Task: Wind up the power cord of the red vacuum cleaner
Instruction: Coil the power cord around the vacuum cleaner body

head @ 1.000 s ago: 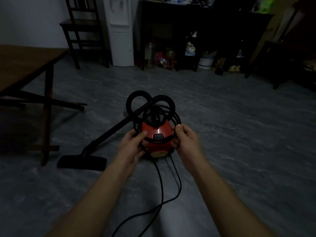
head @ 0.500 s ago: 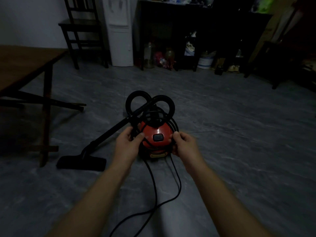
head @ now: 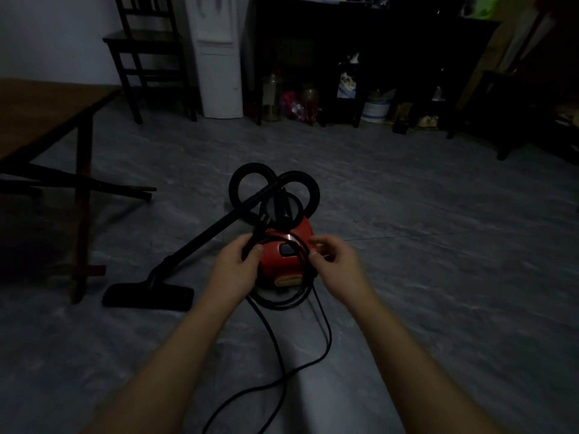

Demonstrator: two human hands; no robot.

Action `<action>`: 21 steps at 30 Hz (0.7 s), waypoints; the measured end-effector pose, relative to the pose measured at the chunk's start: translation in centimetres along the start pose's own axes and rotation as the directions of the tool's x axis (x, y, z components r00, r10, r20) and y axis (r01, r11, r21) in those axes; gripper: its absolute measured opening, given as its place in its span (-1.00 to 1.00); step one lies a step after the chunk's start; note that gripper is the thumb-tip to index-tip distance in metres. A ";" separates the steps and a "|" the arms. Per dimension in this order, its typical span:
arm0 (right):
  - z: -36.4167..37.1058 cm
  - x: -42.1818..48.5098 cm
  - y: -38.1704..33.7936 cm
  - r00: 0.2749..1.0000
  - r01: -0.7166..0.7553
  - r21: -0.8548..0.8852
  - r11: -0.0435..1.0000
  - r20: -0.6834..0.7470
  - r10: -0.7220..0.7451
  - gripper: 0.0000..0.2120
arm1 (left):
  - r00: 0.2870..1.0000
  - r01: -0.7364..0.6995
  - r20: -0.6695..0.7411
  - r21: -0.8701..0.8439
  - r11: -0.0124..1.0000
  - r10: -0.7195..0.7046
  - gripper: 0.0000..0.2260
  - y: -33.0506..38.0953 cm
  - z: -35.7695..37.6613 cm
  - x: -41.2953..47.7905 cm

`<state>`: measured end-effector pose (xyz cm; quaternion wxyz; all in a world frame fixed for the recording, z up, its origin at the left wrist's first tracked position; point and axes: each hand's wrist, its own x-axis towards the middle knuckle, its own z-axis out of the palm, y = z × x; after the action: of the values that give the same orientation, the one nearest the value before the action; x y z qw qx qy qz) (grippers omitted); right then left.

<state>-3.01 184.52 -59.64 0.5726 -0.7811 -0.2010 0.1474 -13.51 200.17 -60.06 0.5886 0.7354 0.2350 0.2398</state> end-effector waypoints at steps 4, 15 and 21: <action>-0.2 0.3 0.5 0.996 0.093 -0.127 0.988 0.029 -0.090 -0.79 | 0.983 0.109 0.152 -0.009 0.994 -0.106 -0.81 0.1 0.8 -0.3; 0.3 0.5 1.2 0.976 0.167 -0.322 0.932 0.191 -0.108 -0.83 | 0.949 0.287 0.205 -0.255 0.923 -0.239 -0.70 0.7 0.4 0.2; 0.5 0.8 1.6 0.989 0.130 -0.359 0.924 0.109 -0.097 -0.83 | 0.968 0.230 0.138 -0.147 0.962 -0.210 -0.87 0.3 1.2 0.0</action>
<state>-2.30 184.86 -61.31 0.4155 -0.8535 -0.2950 0.1087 -12.80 199.21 -60.04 0.6825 0.6678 0.2587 0.1460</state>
